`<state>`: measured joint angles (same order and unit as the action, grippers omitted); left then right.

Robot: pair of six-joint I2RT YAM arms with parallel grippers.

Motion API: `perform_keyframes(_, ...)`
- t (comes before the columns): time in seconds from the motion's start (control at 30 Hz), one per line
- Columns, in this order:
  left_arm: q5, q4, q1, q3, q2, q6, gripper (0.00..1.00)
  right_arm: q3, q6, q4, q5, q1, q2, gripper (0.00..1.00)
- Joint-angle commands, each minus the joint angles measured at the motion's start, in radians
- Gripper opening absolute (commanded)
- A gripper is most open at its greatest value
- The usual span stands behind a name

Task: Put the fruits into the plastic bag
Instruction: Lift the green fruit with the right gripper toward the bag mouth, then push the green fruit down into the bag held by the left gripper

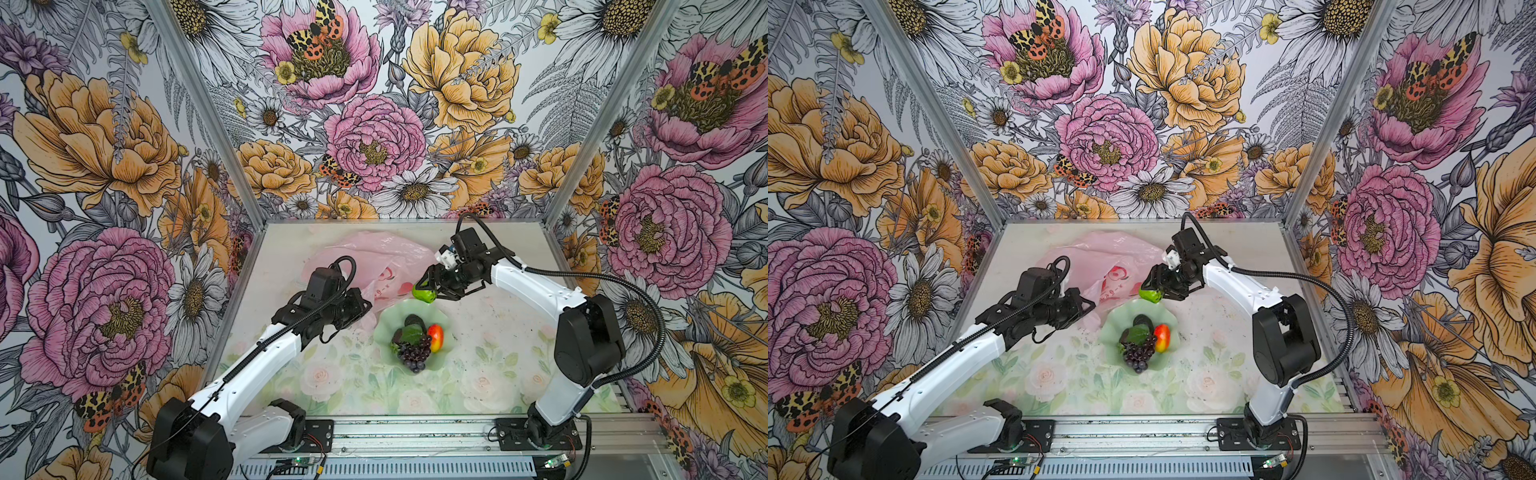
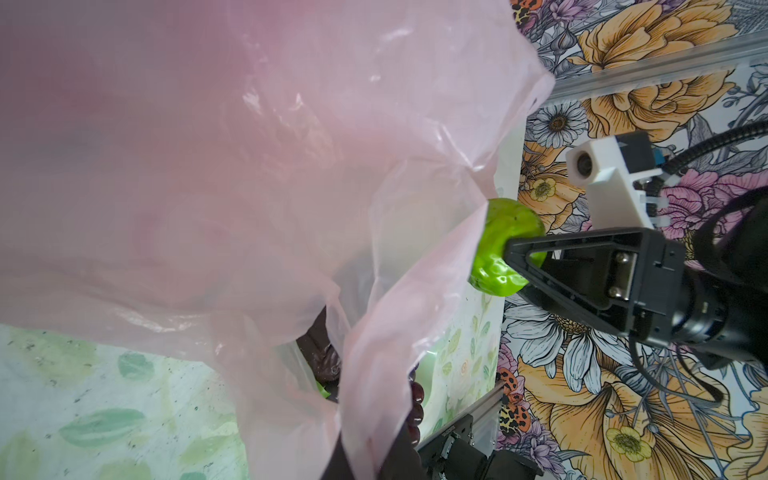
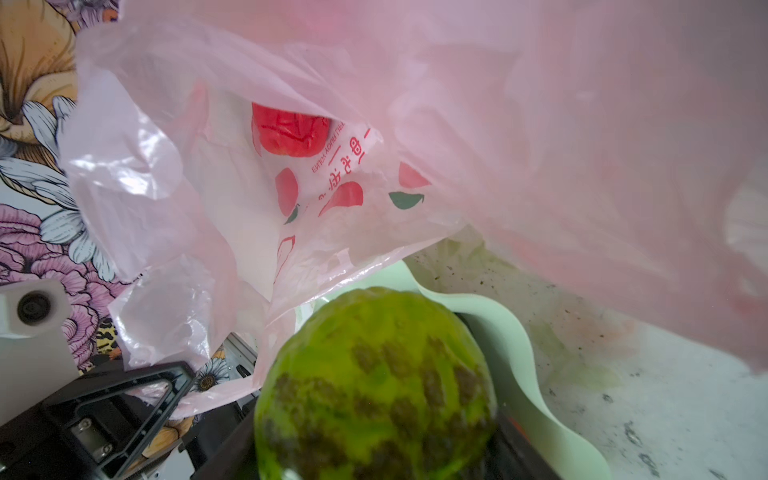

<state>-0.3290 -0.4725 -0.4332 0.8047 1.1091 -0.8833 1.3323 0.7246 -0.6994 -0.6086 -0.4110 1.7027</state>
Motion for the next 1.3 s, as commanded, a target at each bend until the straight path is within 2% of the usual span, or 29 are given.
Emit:
perform_keyframes(0.0,0.007,0.023,-0.007,0.033,0.001,0.015,0.0,-0.064,0.157,0.177,-0.048,0.015,-0.067,0.56)
perform_keyframes(0.17,0.002,0.023,-0.01,0.048,0.006,0.015,0.0,-0.215,0.418,0.426,-0.039,0.006,-0.157,0.57)
perform_keyframes(0.33,-0.003,0.024,-0.012,0.069,0.015,0.018,0.0,-0.382,0.675,0.67,0.048,-0.003,-0.25,0.57)
perform_keyframes(0.43,-0.007,0.024,-0.011,0.082,0.022,0.019,0.0,-0.453,0.774,0.737,0.118,-0.017,-0.298,0.56)
perform_keyframes(0.7,-0.009,0.023,-0.016,0.106,0.032,0.021,0.0,-0.481,0.844,0.731,0.26,-0.099,-0.361,0.56)
perform_keyframes(1.07,-0.006,0.025,-0.038,0.105,0.023,0.032,0.0,-0.332,0.844,0.819,0.161,-0.193,-0.155,0.57)
perform_keyframes(1.27,-0.011,0.023,-0.033,0.102,0.005,0.046,0.0,-0.248,0.842,0.84,0.152,-0.229,-0.046,0.57)
